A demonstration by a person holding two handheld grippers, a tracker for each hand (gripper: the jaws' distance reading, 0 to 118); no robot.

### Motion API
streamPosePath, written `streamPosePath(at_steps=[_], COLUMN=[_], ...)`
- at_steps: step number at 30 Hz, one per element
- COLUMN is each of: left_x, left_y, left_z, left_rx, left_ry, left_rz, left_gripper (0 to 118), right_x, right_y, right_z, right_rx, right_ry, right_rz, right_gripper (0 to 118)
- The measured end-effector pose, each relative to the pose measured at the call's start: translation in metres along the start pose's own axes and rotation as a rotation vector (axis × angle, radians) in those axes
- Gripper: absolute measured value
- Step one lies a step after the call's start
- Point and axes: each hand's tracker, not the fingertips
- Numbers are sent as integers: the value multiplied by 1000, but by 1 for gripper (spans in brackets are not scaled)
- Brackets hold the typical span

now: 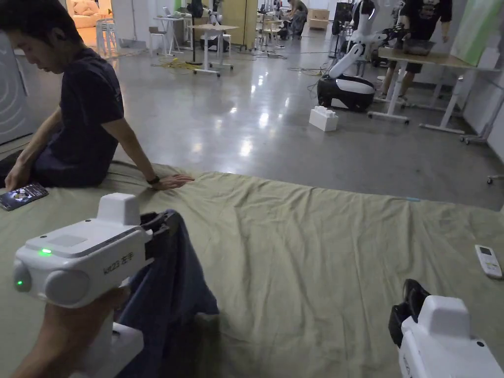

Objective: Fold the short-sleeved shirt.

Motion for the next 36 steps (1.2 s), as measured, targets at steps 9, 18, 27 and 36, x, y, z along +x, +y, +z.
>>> streamPosePath(at_steps=[9,18,27,36], left_x=[154,260,293,240], left_y=[34,-42,-123,-102], left_z=[-63,-96,-88,-49], left_rx=[-2,-209,-369,-172], left_ry=[-266,-449,-458,-371], left_rz=[-22,-62,-78,-118], left_gripper=[4,4,48,72], right_x=[56,103,105,83], right_y=[7,-9,-32,-24], right_z=[23,42,42,35], right_rx=[26,-14,-87,-73], right_ry=[-108,-204,-200,-144], right_rz=[-7,-13,-44,-46], right_gripper=[0,0,0,0])
